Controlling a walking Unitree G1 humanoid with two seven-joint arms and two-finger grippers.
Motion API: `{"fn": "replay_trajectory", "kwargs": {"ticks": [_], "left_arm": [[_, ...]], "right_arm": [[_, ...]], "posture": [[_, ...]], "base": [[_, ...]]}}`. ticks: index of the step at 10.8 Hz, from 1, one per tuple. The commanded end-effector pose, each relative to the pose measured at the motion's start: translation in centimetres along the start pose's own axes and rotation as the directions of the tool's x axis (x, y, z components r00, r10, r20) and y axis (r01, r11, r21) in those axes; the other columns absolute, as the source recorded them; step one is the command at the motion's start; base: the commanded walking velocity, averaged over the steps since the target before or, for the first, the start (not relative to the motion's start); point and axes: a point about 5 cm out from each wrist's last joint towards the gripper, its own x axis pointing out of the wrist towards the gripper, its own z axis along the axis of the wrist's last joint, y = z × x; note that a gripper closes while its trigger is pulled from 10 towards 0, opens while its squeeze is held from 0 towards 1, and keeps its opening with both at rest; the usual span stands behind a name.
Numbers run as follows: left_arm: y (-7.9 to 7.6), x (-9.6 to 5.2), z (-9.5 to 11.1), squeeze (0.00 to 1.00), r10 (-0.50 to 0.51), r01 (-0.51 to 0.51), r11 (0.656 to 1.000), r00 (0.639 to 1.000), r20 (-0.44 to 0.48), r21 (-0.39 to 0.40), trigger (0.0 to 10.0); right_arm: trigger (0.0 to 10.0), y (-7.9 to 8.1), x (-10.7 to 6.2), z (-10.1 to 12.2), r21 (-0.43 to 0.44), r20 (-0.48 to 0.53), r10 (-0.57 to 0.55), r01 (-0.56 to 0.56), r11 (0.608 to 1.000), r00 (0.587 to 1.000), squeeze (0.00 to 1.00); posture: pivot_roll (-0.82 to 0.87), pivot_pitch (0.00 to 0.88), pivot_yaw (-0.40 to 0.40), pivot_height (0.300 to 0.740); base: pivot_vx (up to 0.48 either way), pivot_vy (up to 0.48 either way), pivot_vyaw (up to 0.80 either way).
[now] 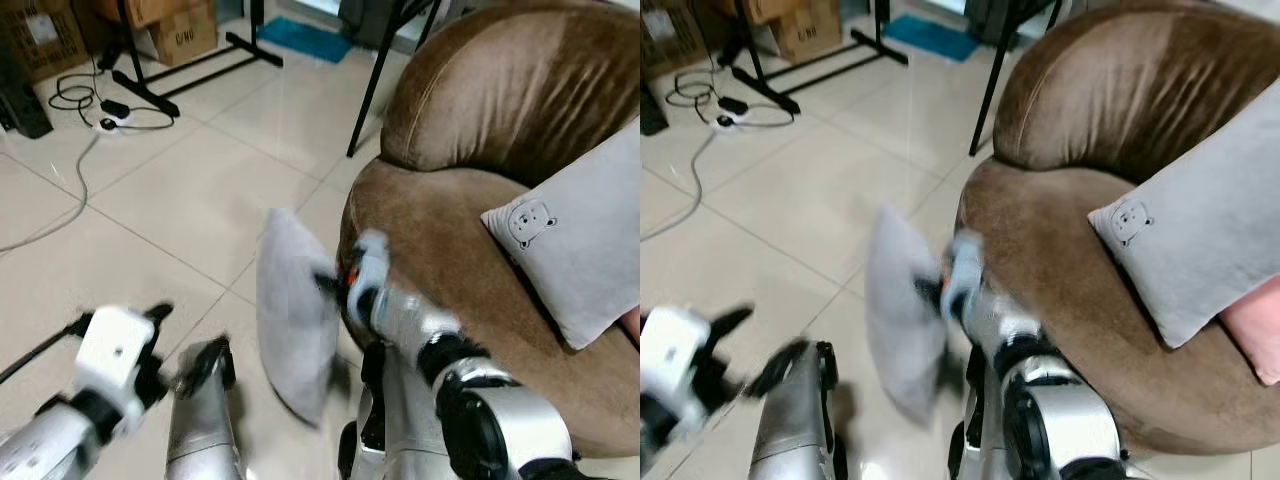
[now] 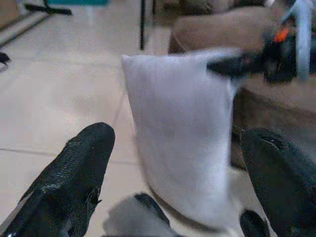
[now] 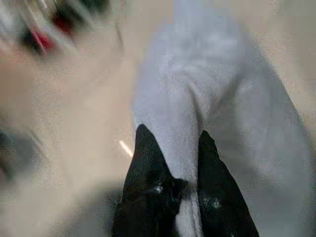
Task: Move the pillow to the sofa from floor
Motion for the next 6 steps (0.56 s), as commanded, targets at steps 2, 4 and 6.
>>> {"fn": "replay_trajectory", "kwargs": {"ticks": [2,4,6], "left_arm": [[0.2,1.4,0.6,0.00,0.068,-0.069,0.997,0.997,0.036,0.029,10.0],[0.6,2.3,2.0,0.00,0.126,-0.127,0.992,0.986,0.107,0.007,10.0],[0.2,3.4,2.6,0.00,0.121,-0.122,0.992,0.982,0.144,0.001,10.0]], "right_arm": [[0.0,1.5,-3.3,8.4,0.080,0.380,0.011,-0.044,0.996,0.925,0.00],[0.0,3.6,-9.5,16.4,0.007,0.649,0.035,-0.051,0.999,0.760,0.00],[0.0,6.3,-14.8,23.4,-0.221,0.758,0.148,0.037,0.975,0.635,0.00]], "posture": [[0.22,0.000,-0.097,0.495],[0.19,0.000,-0.073,0.495],[0.18,0.000,-0.078,0.495]], "base": [[0.000,0.000,0.00],[0.000,0.000,0.00],[0.000,0.000,0.00]]}}
